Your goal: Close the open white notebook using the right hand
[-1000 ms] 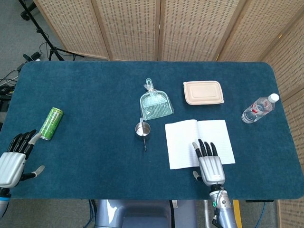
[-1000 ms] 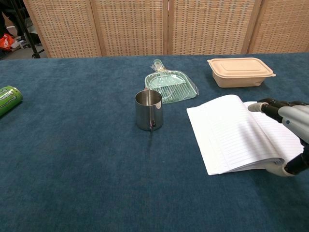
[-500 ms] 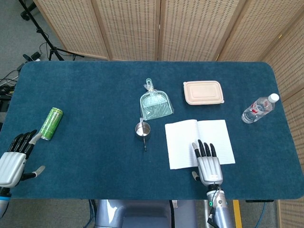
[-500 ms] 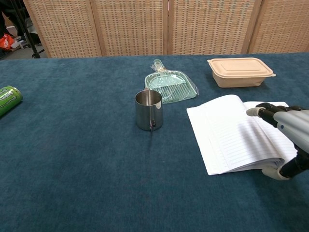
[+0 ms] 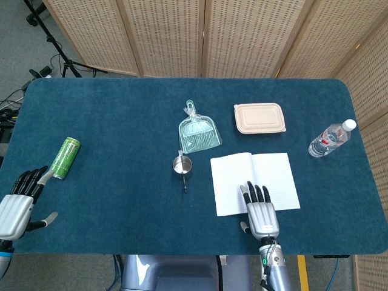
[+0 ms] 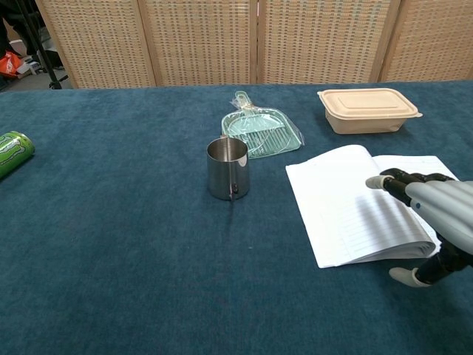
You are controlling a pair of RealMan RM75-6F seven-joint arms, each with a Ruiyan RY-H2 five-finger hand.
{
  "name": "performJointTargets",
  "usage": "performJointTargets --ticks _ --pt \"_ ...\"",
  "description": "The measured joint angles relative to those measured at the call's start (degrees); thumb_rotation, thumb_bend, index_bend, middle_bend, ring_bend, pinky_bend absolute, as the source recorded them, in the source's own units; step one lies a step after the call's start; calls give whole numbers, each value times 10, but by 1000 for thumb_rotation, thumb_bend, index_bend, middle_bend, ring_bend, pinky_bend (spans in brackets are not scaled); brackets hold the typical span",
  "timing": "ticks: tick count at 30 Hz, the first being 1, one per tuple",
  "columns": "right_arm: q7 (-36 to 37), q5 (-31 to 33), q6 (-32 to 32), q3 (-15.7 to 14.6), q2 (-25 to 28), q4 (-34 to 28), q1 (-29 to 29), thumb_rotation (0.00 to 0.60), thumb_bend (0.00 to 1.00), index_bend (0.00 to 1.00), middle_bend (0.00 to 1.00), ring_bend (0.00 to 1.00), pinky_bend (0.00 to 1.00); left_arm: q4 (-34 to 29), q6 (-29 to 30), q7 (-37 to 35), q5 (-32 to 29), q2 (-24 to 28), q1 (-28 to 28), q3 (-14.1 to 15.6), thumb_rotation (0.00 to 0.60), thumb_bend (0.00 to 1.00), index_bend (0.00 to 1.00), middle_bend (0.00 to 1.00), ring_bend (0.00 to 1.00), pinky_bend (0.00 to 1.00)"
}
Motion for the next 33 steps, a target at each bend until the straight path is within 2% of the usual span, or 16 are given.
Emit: performJointTargets --ticks 17,33 --pt "12 19 -18 3 -26 44 24 600 260 0 0 0 0 2 -1 0 -1 -1 -1 0 600 189 0 0 0 0" --pt "27 27 -29 18 -38 81 45 600 260 0 0 0 0 0 -2 4 4 -3 -1 4 600 190 0 0 0 0"
